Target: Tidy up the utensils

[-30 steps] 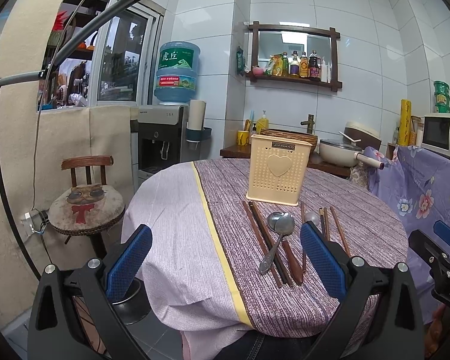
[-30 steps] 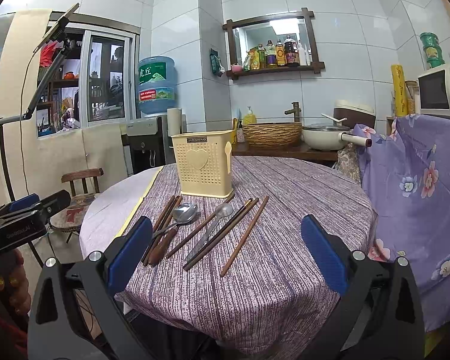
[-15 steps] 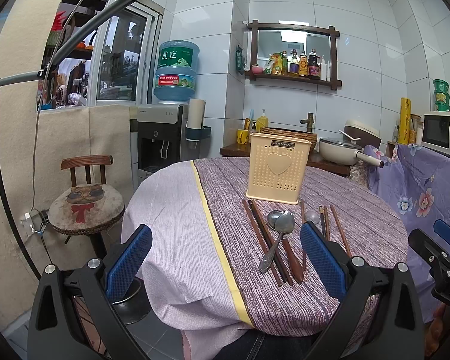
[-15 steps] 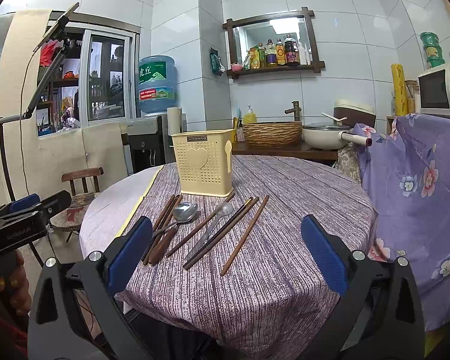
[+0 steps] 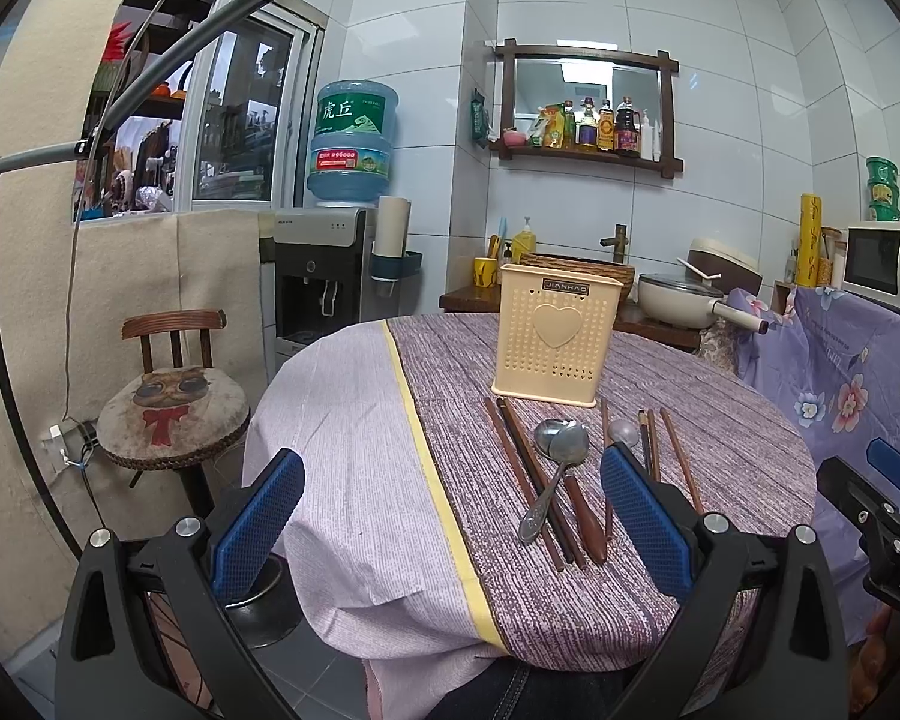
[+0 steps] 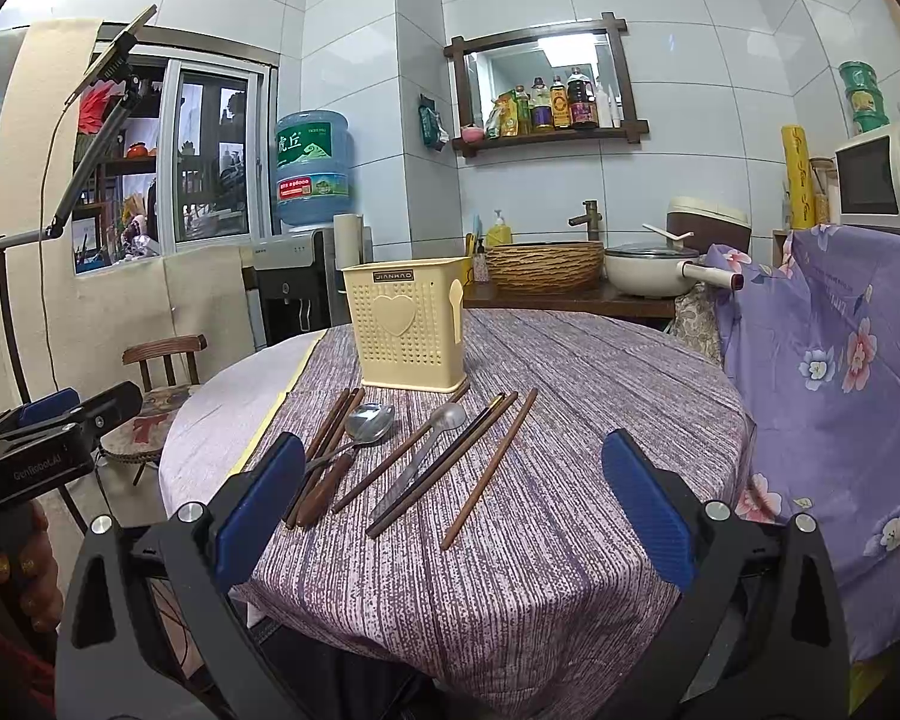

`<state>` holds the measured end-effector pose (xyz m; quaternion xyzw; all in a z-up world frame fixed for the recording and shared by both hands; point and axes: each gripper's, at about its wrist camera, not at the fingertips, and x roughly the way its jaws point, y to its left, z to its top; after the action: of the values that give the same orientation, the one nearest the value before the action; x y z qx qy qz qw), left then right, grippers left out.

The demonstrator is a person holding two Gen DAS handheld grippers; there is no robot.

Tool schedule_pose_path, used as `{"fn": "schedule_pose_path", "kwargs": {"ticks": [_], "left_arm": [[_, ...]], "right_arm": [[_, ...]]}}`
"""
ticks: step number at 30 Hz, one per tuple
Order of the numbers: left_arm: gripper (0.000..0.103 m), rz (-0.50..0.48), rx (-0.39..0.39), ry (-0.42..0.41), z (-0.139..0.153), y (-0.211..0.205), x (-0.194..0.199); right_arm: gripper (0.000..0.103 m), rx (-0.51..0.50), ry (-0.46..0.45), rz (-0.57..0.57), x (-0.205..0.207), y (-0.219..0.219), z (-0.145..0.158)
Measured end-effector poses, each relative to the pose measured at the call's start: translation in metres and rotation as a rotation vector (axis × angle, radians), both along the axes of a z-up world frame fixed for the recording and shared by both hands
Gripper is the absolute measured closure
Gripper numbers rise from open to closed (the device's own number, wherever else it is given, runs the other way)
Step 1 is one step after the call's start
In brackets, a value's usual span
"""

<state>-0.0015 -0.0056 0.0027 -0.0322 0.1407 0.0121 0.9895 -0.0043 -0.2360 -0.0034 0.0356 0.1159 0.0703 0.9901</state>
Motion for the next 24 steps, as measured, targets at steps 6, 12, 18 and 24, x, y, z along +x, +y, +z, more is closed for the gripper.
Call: {"fn": "schedule_pose_path", "kwargs": {"ticks": [6, 12, 18, 24], "left_arm": [[0.005, -0.001, 0.001, 0.001, 0.0002, -0.0002, 0.0001], [0.005, 0.000, 0.003, 0.003, -0.0004, -0.0005, 0.0002], [0.005, -0.001, 0.002, 0.004, -0.0006, -0.0006, 0.0002], [0.005, 0.000, 0.004, 0.005, -0.0008, -0.0009, 0.0002]], "right_arm": [[0.005, 0.001, 0.000, 0.000, 0.0001, -0.0001, -0.0001], [0.005, 0.000, 0.003, -0.001, 0.0005, 0.0004, -0.0003], [0.005, 0.001, 0.006, 0.000, -0.0001, 0.0001, -0.0011], [0.005, 0.002, 0.008, 0.000, 0.0015, 0.0002, -0.0029]]}}
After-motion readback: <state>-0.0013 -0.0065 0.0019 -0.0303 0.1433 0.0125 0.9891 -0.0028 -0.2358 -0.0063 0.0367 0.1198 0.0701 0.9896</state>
